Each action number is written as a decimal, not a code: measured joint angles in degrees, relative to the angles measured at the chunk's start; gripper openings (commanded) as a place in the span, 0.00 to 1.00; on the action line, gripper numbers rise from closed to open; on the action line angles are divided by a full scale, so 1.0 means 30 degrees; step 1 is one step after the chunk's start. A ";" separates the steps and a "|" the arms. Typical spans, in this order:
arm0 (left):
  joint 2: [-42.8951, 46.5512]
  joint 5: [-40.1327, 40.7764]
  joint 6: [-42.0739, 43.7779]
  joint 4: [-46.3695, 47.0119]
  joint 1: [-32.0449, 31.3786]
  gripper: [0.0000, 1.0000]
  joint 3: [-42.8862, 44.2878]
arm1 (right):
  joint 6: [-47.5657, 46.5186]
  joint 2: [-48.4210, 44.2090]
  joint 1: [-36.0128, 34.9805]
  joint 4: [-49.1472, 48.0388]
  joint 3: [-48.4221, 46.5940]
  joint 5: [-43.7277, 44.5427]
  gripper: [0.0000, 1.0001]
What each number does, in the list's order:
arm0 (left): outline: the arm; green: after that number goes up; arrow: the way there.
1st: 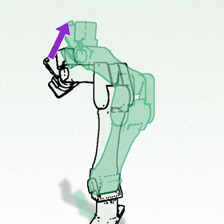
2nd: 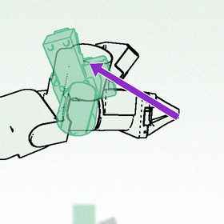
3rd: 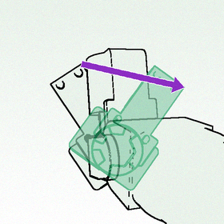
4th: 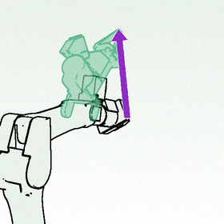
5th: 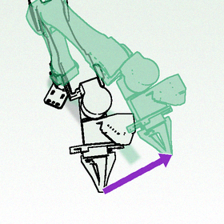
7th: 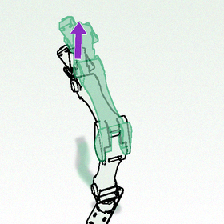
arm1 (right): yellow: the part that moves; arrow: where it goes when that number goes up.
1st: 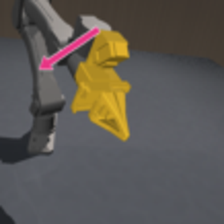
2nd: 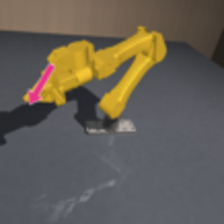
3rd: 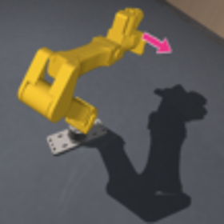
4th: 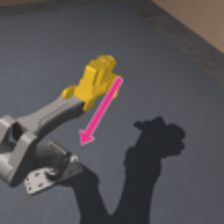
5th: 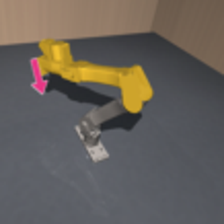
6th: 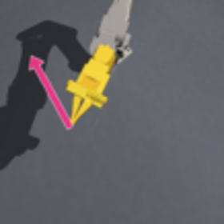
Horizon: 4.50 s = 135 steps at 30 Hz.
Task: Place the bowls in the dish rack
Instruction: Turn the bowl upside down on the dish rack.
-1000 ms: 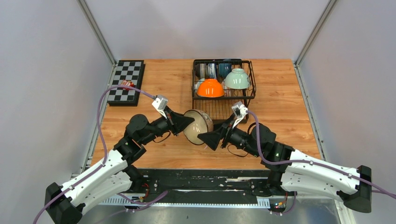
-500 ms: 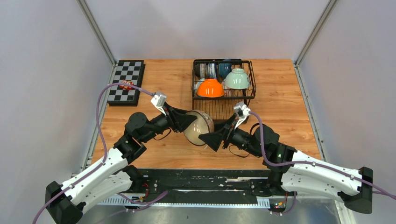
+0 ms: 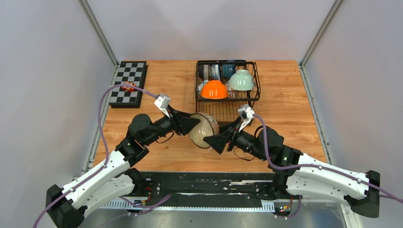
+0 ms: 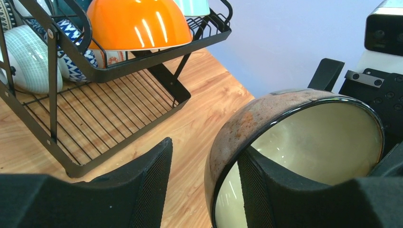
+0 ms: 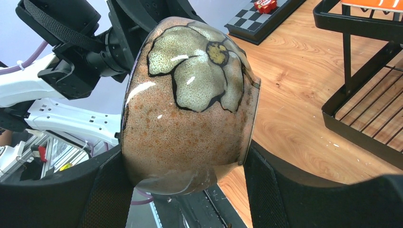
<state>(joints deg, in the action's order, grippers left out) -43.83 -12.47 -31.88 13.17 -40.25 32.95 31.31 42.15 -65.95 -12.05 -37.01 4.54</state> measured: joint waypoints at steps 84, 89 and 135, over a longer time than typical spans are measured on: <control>-0.2018 -0.2492 -0.1180 0.0750 0.0124 0.26 0.0554 | -0.0474 -0.1348 0.0168 0.1071 -0.0313 0.0022 0.02; -0.2280 -0.2448 -0.1370 0.0758 0.0095 0.34 0.0663 | -0.0597 -0.1443 0.0124 0.1158 -0.0313 -0.0095 0.02; -0.1406 0.1982 0.0510 -0.8021 0.0102 0.67 0.3169 | -0.4204 0.0306 0.0000 0.4736 -0.1515 0.2980 0.02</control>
<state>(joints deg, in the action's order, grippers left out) -48.05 -6.52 -30.35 -10.90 -39.94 42.46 18.70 43.07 -65.95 2.15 -41.56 13.47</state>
